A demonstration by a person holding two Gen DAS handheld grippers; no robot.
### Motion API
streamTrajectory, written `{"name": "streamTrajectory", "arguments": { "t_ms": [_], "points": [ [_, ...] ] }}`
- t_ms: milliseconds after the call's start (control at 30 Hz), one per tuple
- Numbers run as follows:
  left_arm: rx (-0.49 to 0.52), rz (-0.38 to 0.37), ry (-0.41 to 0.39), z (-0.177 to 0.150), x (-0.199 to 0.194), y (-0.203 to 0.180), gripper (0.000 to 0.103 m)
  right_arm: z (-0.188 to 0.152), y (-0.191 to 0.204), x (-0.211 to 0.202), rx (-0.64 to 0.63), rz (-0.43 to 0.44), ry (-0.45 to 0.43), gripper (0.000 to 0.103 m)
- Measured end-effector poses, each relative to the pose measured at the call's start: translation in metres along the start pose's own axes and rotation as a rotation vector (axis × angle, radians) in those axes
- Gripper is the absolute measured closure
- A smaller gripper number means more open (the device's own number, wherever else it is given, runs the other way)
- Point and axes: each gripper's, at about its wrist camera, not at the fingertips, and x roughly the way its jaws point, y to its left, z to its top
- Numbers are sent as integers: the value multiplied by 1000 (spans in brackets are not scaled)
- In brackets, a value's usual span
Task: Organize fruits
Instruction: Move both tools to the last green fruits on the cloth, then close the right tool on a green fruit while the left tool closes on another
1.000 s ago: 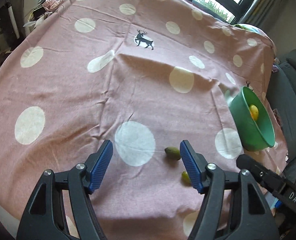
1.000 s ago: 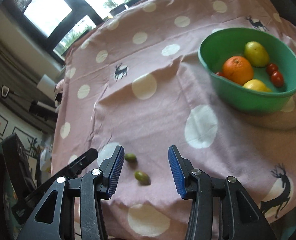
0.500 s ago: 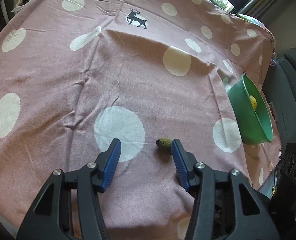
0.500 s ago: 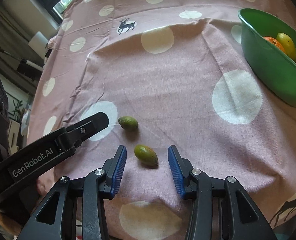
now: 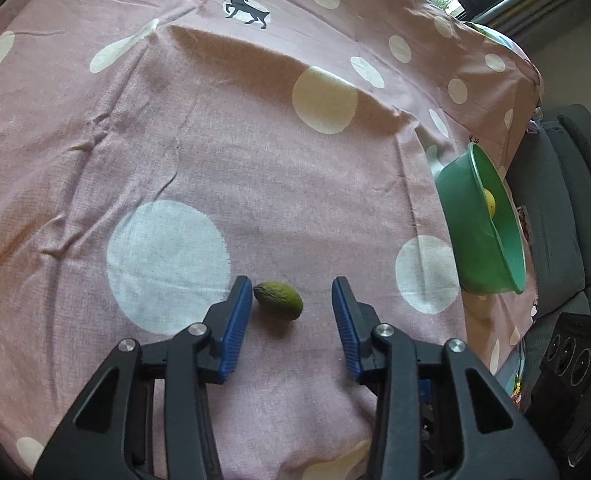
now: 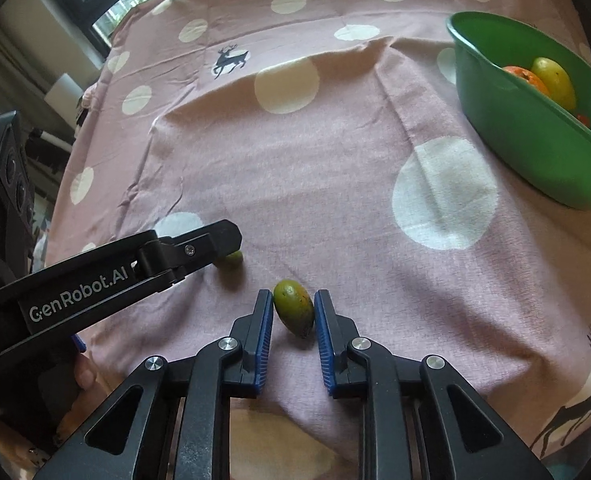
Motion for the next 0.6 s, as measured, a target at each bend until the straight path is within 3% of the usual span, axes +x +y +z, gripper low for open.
{"name": "streamTrajectory", "arguments": {
  "t_ms": [300,600],
  "points": [
    [35,72,-20,-1,11,-10,86,4,-32,-14,107,34,-49,81],
    [95,101,-61,-6,6,-26,85,7,-52,-25,173,63,-89,81]
  ]
}}
